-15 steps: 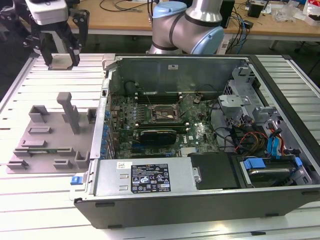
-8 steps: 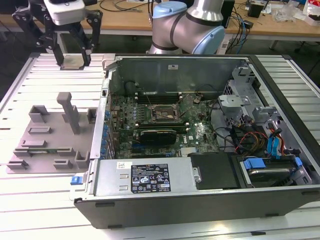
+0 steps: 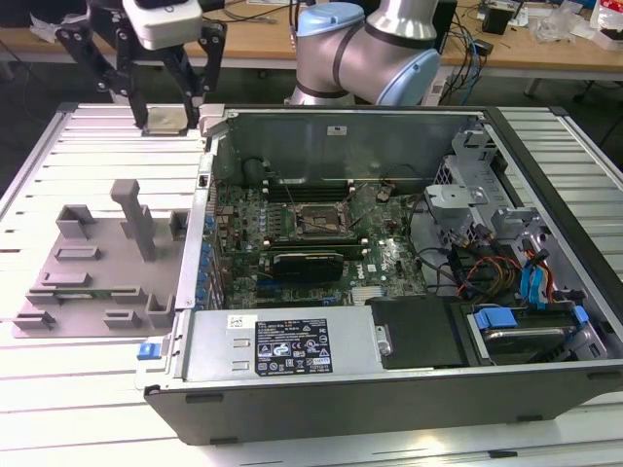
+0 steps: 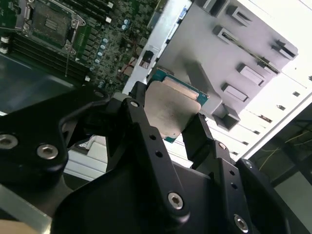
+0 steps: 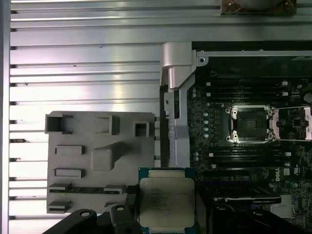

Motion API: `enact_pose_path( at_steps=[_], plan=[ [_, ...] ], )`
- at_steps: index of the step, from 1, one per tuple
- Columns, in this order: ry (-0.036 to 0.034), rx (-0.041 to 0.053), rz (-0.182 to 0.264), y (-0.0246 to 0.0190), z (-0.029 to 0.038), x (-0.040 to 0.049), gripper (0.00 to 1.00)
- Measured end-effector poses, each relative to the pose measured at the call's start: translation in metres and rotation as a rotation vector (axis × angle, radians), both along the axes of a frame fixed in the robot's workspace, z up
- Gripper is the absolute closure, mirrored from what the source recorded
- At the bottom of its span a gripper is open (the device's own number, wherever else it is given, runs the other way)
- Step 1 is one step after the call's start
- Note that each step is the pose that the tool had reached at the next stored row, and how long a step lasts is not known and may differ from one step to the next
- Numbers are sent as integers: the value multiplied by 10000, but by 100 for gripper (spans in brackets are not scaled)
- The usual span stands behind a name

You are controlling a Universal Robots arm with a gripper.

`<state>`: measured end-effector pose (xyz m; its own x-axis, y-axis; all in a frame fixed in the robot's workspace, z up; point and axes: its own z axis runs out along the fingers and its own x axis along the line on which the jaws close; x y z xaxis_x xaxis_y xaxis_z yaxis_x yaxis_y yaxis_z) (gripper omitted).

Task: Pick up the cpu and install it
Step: 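Pick up the cpu and move it towards the insertion slot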

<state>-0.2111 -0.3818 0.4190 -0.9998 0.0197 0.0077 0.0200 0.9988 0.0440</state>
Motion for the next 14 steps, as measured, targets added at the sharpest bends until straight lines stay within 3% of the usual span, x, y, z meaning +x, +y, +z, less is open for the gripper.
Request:
enact_pose_path(
  at_steps=[14],
  plan=[
    [0, 0, -1, 0, 0, 466, 45]
  ],
)
